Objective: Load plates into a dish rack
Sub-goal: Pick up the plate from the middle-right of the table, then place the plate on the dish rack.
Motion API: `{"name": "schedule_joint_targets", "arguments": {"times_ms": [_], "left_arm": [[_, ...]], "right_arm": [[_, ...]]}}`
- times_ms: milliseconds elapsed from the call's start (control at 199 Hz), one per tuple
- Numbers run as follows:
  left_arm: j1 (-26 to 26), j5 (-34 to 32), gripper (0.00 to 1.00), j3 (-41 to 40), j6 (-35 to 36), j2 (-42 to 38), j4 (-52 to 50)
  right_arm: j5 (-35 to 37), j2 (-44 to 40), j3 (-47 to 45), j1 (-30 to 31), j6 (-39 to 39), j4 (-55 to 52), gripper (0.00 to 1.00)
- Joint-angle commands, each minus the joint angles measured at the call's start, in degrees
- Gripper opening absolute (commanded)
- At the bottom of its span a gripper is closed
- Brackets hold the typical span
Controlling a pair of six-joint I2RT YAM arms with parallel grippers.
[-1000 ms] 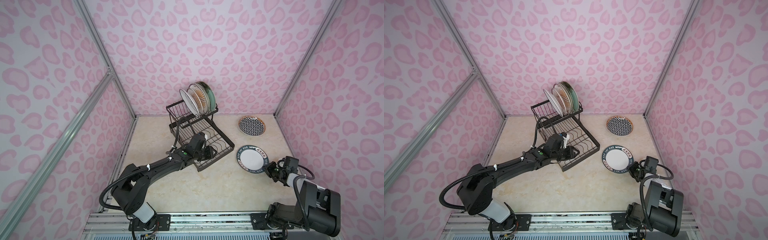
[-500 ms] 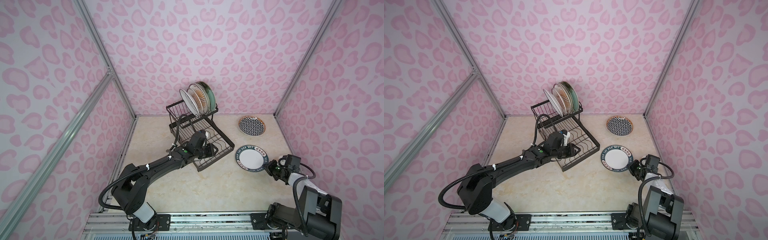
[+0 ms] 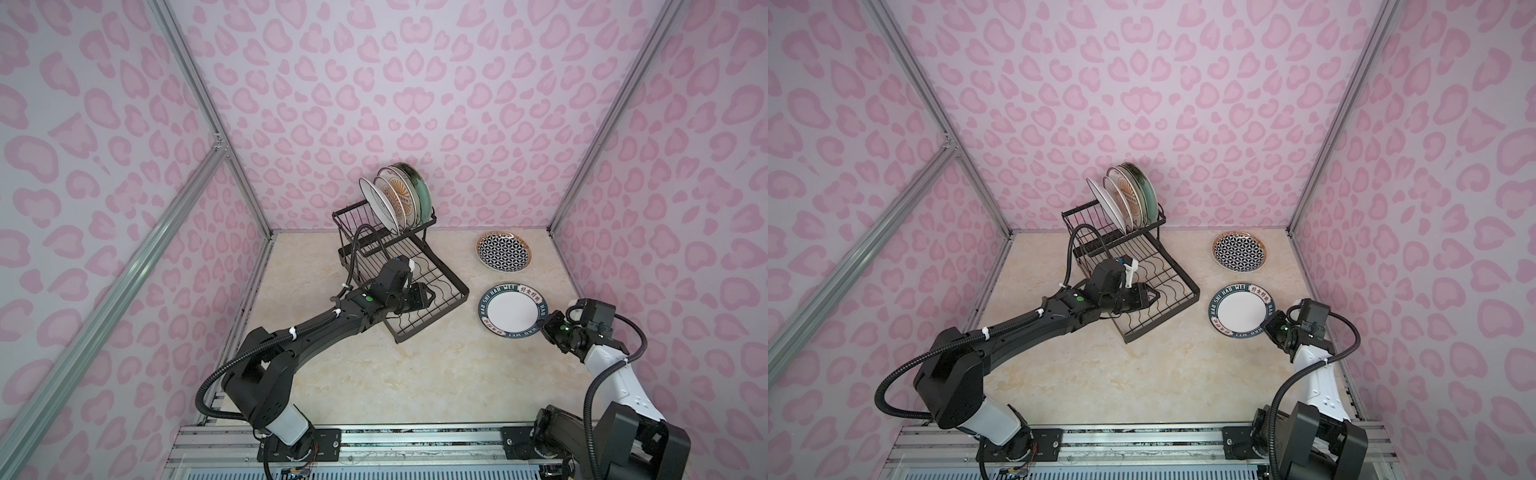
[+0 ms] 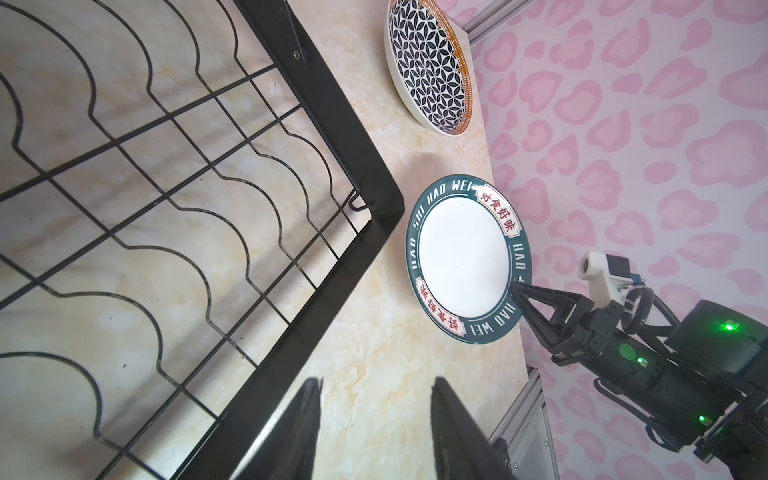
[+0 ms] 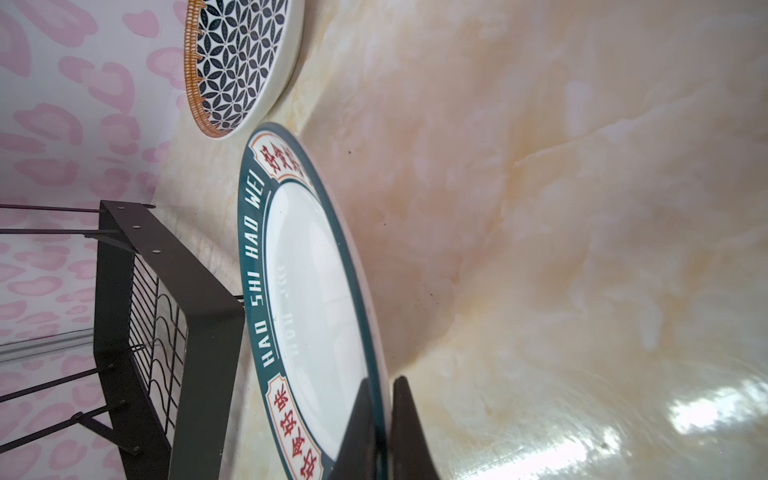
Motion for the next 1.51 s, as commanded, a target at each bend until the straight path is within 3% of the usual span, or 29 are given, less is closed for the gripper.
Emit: {"name": "schedule_joint_targets", "arguments": {"times_ms": [0, 251, 723, 1009, 1500], "left_arm": [[0.69, 1.42, 0.47, -0.41, 0.30, -1.52, 1.60], [3.69, 2.61, 0.48, -2.63, 0.87, -5.26, 1.59], [9.33, 6.28, 0.49, -9.83, 0.77, -12.63, 4.82], [10.93, 7.73, 0.49, -10.88, 0.27, -14.52, 5.28], [11.72, 8.43, 0.49, -11.58, -0.23, -15.11, 5.94]], "right_arm": [[-1.91, -0.85, 1.29, -0.01, -1.52, -0.65, 0.00], [-5.11, -1.44, 4.45, 1.46, -1.43, 1.06, 0.00], [-4.56, 1.09, 9.90, 20.67, 7.22, 11.32, 0.00], [-4.57, 5.97, 9.86, 31.86, 14.94, 22.83, 0.00], [-7.15, 9.56, 9.93, 40.59, 20.14, 31.72, 0.00]]}}
